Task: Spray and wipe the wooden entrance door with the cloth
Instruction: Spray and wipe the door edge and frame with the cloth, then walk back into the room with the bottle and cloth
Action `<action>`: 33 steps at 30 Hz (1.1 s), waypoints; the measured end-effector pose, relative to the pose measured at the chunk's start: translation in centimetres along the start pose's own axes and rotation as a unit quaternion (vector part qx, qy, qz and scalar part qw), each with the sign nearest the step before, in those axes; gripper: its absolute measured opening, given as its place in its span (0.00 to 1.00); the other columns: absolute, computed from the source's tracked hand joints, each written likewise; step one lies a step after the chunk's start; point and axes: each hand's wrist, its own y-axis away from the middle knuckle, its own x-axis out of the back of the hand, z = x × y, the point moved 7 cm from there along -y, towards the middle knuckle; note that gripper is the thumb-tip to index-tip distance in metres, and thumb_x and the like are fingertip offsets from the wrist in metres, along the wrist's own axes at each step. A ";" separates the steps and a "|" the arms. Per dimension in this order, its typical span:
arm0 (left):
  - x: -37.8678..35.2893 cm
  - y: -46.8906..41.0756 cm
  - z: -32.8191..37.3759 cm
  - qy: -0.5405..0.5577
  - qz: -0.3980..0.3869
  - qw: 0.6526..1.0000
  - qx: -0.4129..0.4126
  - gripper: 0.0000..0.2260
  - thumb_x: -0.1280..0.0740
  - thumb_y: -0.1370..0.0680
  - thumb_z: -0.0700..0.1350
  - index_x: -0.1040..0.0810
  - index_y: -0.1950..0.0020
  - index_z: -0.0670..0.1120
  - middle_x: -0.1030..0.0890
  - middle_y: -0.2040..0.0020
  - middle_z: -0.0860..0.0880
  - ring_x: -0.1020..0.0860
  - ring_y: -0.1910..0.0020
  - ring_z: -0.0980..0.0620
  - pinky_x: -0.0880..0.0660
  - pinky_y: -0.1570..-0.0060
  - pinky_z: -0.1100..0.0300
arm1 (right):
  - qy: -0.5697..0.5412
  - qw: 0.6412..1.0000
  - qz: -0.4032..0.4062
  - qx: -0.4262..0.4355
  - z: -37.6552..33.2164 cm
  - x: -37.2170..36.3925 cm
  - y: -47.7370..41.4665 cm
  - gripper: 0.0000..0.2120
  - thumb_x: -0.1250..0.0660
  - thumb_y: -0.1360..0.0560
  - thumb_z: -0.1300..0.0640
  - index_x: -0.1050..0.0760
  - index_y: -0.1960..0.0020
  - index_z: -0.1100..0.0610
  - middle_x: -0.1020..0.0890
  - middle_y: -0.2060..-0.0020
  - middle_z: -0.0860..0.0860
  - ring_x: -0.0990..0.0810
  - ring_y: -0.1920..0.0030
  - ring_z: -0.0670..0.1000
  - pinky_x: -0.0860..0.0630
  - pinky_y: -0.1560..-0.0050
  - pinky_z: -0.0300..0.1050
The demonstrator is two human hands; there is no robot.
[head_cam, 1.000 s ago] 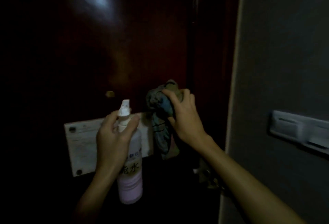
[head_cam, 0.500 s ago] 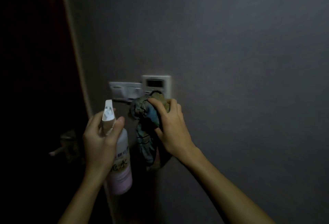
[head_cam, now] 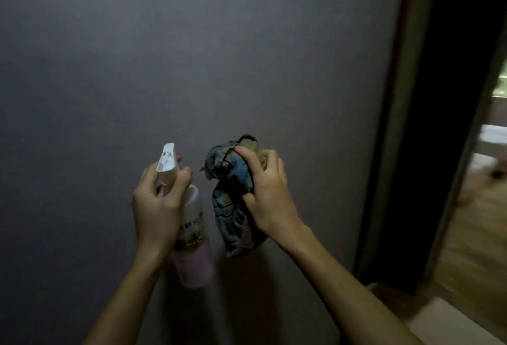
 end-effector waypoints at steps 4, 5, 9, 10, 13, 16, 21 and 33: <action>-13.5 0.4 -0.7 0.073 -0.099 0.992 0.011 0.11 0.30 0.29 0.58 0.19 0.48 0.60 0.17 0.45 0.46 0.17 0.50 0.49 0.20 0.48 0.45 | 0.091 0.992 0.030 -0.081 10.4 6.7 1.6 0.37 0.30 0.27 0.60 0.44 0.27 0.39 0.36 0.38 0.53 0.35 0.39 0.56 0.30 0.36 0.59; -16.8 0.6 -0.9 0.093 -0.122 0.988 0.015 0.10 0.30 0.28 0.58 0.19 0.48 0.60 0.17 0.45 0.46 0.17 0.50 0.49 0.20 0.49 0.44 | 0.110 0.988 0.038 -0.101 12.9 8.3 2.0 0.36 0.29 0.26 0.58 0.44 0.27 0.39 0.36 0.38 0.53 0.35 0.38 0.57 0.30 0.36 0.60; -29.2 1.8 -1.3 0.167 -0.208 0.963 0.026 0.13 0.30 0.29 0.59 0.19 0.47 0.59 0.17 0.46 0.45 0.16 0.49 0.48 0.20 0.49 0.43 | 0.180 0.965 0.086 -0.173 21.4 14.9 3.9 0.33 0.30 0.24 0.52 0.44 0.27 0.38 0.35 0.39 0.53 0.34 0.37 0.56 0.30 0.35 0.59; -32.1 2.2 -1.3 0.183 -0.228 0.956 0.028 0.14 0.30 0.29 0.60 0.18 0.46 0.59 0.17 0.46 0.46 0.17 0.49 0.47 0.20 0.49 0.43 | 0.198 0.957 0.100 -0.190 23.1 16.5 4.4 0.32 0.30 0.24 0.51 0.44 0.27 0.38 0.35 0.40 0.52 0.34 0.37 0.56 0.30 0.36 0.59; -40.3 3.5 -1.5 0.232 -0.280 0.931 0.041 0.11 0.30 0.29 0.59 0.18 0.49 0.59 0.17 0.47 0.43 0.17 0.51 0.47 0.21 0.49 0.41 | 0.243 0.929 0.128 -0.248 27.7 21.1 6.2 0.31 0.31 0.24 0.51 0.42 0.27 0.38 0.35 0.41 0.51 0.35 0.37 0.53 0.30 0.35 0.56; -48.1 5.7 -1.3 0.275 -0.325 0.903 0.053 0.11 0.30 0.30 0.60 0.19 0.50 0.59 0.17 0.48 0.41 0.18 0.50 0.43 0.23 0.48 0.39 | 0.294 0.904 0.129 -0.283 31.2 25.5 8.3 0.31 0.31 0.24 0.51 0.42 0.27 0.39 0.34 0.42 0.51 0.35 0.37 0.53 0.30 0.36 0.55; -59.0 10.9 1.6 0.318 -0.412 0.852 0.053 0.16 0.31 0.29 0.61 0.21 0.44 0.57 0.18 0.44 0.46 0.19 0.48 0.51 0.23 0.46 0.46 | 0.366 0.844 0.170 -0.354 36.1 32.9 12.5 0.29 0.32 0.24 0.48 0.41 0.28 0.38 0.34 0.42 0.51 0.32 0.37 0.55 0.28 0.38 0.56; -86.9 24.6 9.7 0.358 -0.528 0.768 0.051 0.08 0.30 0.21 0.49 0.21 0.43 0.53 0.17 0.50 0.51 0.19 0.52 0.60 0.24 0.52 0.58 | 0.431 0.761 0.261 -0.408 55.0 49.5 19.8 0.29 0.31 0.24 0.48 0.41 0.28 0.39 0.35 0.41 0.50 0.33 0.36 0.52 0.28 0.35 0.53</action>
